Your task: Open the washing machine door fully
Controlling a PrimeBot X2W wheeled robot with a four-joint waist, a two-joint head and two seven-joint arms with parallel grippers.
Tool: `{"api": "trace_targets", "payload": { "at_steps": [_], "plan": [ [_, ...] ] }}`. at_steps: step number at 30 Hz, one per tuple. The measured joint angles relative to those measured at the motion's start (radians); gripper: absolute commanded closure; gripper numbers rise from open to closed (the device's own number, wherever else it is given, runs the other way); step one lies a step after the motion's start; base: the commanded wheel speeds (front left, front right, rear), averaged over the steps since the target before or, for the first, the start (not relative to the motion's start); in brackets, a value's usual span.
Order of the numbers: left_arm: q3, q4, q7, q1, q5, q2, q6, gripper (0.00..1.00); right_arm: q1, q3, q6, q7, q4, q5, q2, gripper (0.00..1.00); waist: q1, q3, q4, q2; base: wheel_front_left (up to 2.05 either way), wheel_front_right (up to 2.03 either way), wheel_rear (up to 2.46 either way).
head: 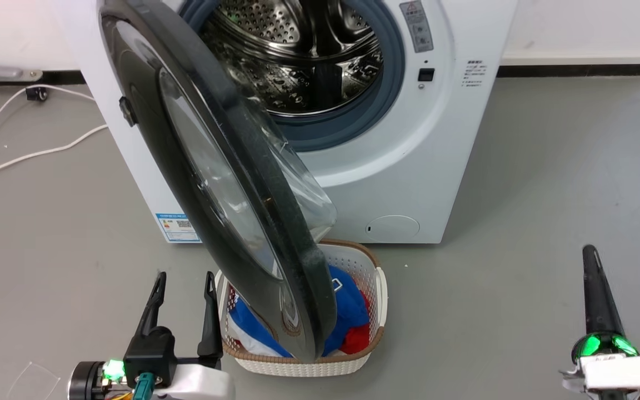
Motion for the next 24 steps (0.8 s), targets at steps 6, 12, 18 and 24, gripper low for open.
{"api": "trace_targets", "payload": {
  "at_steps": [6,12,18,24],
  "plan": [
    [0.007,-0.006,0.0,0.013,0.007,0.001,0.0,0.0,0.009,-0.103,0.0,-0.021,-0.029,-0.398,0.041,0.0,0.0,-0.011,-0.011,0.0001,0.0,0.0,0.0],
    [0.009,-0.007,0.0,0.014,0.007,0.001,0.0,0.0,0.028,-0.148,0.0,-0.021,-0.107,-0.805,0.091,0.0,0.0,-0.016,-0.013,0.0001,0.0,0.0,0.0],
    [0.004,-0.006,0.0,0.018,0.007,0.0,0.003,0.0,0.063,-0.131,0.002,-0.021,-0.099,-0.979,0.11,0.0,0.0001,-0.023,-0.009,0.0,0.0,0.0,0.0],
    [0.003,-0.006,0.0,0.02,0.007,0.0,0.004,0.0,0.092,-0.139,0.002,-0.021,-0.047,-1.004,0.116,0.0,0.0001,-0.027,-0.004,0.0,0.0,0.0,0.0]
  ]
}}
